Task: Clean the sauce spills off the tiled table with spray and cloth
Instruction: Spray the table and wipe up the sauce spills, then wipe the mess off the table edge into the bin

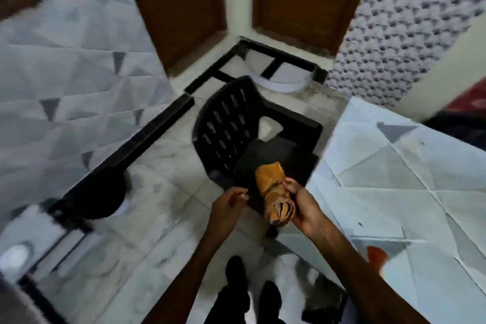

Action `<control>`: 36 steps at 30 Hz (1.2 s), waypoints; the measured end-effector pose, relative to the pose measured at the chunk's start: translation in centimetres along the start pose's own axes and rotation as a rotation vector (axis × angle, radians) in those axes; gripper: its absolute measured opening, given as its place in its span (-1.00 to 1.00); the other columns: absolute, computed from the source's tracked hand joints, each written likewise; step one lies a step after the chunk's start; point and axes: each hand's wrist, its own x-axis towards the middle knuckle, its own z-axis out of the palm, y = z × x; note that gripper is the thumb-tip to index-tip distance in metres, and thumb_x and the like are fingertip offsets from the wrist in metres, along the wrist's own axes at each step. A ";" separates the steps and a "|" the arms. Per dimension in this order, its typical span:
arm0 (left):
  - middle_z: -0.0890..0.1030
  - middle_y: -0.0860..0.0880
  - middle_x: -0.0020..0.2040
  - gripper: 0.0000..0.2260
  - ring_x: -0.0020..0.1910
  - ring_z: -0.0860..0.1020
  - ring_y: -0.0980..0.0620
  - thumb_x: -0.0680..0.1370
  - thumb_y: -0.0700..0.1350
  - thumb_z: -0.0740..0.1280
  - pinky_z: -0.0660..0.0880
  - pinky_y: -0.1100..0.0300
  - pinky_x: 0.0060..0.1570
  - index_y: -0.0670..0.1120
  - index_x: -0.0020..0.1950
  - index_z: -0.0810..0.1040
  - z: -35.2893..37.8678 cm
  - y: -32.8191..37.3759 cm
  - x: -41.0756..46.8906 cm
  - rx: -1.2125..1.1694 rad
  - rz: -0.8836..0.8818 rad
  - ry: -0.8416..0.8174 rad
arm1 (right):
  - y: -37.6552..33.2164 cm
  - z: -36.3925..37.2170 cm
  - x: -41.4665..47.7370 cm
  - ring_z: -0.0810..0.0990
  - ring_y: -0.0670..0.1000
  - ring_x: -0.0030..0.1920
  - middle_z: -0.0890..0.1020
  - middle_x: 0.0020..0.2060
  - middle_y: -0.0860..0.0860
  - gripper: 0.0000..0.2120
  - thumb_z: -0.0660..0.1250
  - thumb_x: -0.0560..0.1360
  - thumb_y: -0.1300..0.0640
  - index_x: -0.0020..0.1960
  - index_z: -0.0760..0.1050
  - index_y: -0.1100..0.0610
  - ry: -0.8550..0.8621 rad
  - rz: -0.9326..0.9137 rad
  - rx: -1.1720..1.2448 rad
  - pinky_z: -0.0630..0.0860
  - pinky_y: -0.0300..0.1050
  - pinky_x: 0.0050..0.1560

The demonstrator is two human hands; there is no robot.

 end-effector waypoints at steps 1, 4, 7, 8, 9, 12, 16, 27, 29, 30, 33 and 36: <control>0.69 0.11 -0.07 -0.90 -0.05 0.65 0.13 0.57 0.05 0.31 0.53 0.20 -0.01 0.17 0.04 0.60 -2.6 -0.6 -0.1 -0.022 -0.025 0.070 | 0.5 2.9 0.7 0.62 0.10 -0.10 0.64 -0.09 0.14 -0.81 0.13 0.68 0.22 0.14 0.52 0.16 -0.037 0.021 -0.053 0.56 0.00 0.01; 0.70 0.06 -0.10 -0.91 -0.10 0.66 0.03 0.60 0.00 0.30 0.56 0.11 -0.02 0.12 0.01 0.60 -9.5 -1.8 -0.4 -0.107 -0.079 0.272 | 2.4 10.5 2.2 0.62 0.11 -0.08 0.64 -0.04 0.16 -0.80 0.14 0.68 0.21 0.18 0.52 0.21 -0.133 0.060 -0.179 0.55 0.10 0.14; 0.70 0.00 -0.09 -0.85 -0.13 0.66 0.10 0.63 -0.19 0.28 0.57 0.19 -0.02 0.00 0.05 0.62 -15.6 -3.6 -1.0 -0.188 -0.156 0.426 | 4.5 17.5 3.4 0.62 0.13 -0.09 0.64 -0.04 0.18 -0.81 0.16 0.67 0.22 0.09 0.55 0.20 -0.221 0.112 -0.224 0.53 0.12 0.17; 0.70 -0.02 -0.09 -0.85 -0.14 0.66 0.11 0.63 -0.21 0.27 0.56 0.24 -0.03 -0.05 0.06 0.63 -18.1 -4.5 -1.1 -0.210 -0.180 0.464 | 5.5 20.3 3.9 0.64 0.11 -0.11 0.67 -0.07 0.17 -0.81 0.17 0.66 0.20 0.08 0.56 0.20 -0.253 0.130 -0.247 0.58 0.07 0.08; 0.70 -0.04 -0.08 -0.85 -0.15 0.66 0.10 0.62 -0.22 0.27 0.54 0.29 -0.06 -0.08 0.08 0.63 -20.2 -5.2 -1.1 -0.229 -0.206 0.488 | 6.4 22.7 4.5 0.66 0.10 -0.13 0.69 -0.10 0.15 -0.81 0.18 0.66 0.19 0.10 0.56 0.21 -0.287 0.144 -0.256 0.60 0.03 -0.01; 0.70 -0.07 -0.09 -0.87 -0.17 0.66 0.07 0.62 -0.19 0.28 0.50 0.32 -0.13 -0.08 0.08 0.62 -27.3 -8.3 -0.4 -0.270 -0.228 0.546 | 9.5 30.7 6.2 0.69 0.10 -0.16 0.71 -0.15 0.15 -0.78 0.20 0.65 0.16 0.15 0.55 0.23 -0.353 0.190 -0.284 0.58 0.01 -0.09; 0.70 -0.01 -0.12 -0.89 -0.17 0.66 0.06 0.60 -0.10 0.30 0.49 0.31 -0.16 0.04 0.01 0.62 -37.1 -12.8 1.0 -0.256 -0.262 0.591 | 14.5 42.6 8.9 0.66 0.15 -0.09 0.68 -0.04 0.20 -0.74 0.19 0.64 0.19 0.22 0.53 0.28 -0.362 0.231 -0.357 0.58 0.04 -0.02; 0.68 -0.02 -0.11 -0.87 -0.24 0.63 0.25 0.62 -0.21 0.28 0.44 0.47 -0.24 -0.10 0.07 0.62 -56.9 -22.2 5.9 -0.264 -0.430 0.710 | 24.6 68.4 18.1 0.70 0.08 -0.19 0.70 -0.15 0.14 -0.76 0.17 0.65 0.18 0.16 0.53 0.30 -0.478 0.344 -0.548 0.60 -0.05 -0.08; 0.68 -0.01 -0.12 -0.88 -0.22 0.65 0.18 0.62 -0.19 0.29 0.47 0.39 -0.20 -0.06 0.05 0.62 -59.6 -25.4 7.3 -0.272 -0.475 0.729 | 27.2 71.5 21.4 0.68 0.10 -0.15 0.69 -0.10 0.16 -0.71 0.17 0.65 0.17 0.23 0.51 0.32 -0.444 0.387 -0.577 0.59 -0.02 -0.03; 0.68 -0.02 -0.11 -0.87 -0.21 0.66 0.12 0.62 -0.19 0.29 0.48 0.32 -0.17 -0.03 0.04 0.62 -60.7 -26.9 7.9 -0.280 -0.496 0.731 | 28.5 72.5 23.1 0.67 0.11 -0.11 0.66 -0.04 0.19 -0.68 0.16 0.66 0.15 0.28 0.49 0.34 -0.430 0.421 -0.588 0.59 -0.01 0.01; 0.69 -0.08 -0.12 -0.85 -0.17 0.66 -0.01 0.62 -0.22 0.29 0.48 0.21 -0.14 -0.01 0.03 0.62 -63.9 -34.7 10.8 -0.331 -0.575 0.779 | 34.3 75.5 30.5 0.67 0.10 -0.11 0.66 -0.02 0.19 -0.68 0.13 0.67 0.11 0.21 0.52 0.31 -0.393 0.536 -0.622 0.60 -0.04 0.00; 0.70 -0.07 -0.14 -0.87 -0.15 0.67 -0.02 0.60 -0.19 0.31 0.53 0.16 -0.08 -0.04 0.03 0.64 -65.9 -42.4 13.0 -0.367 -0.687 0.862 | 40.6 76.7 37.7 0.68 0.05 -0.25 0.70 -0.23 0.13 -0.68 0.10 0.69 0.07 0.07 0.54 0.25 -0.379 0.637 -0.629 0.59 -0.06 -0.03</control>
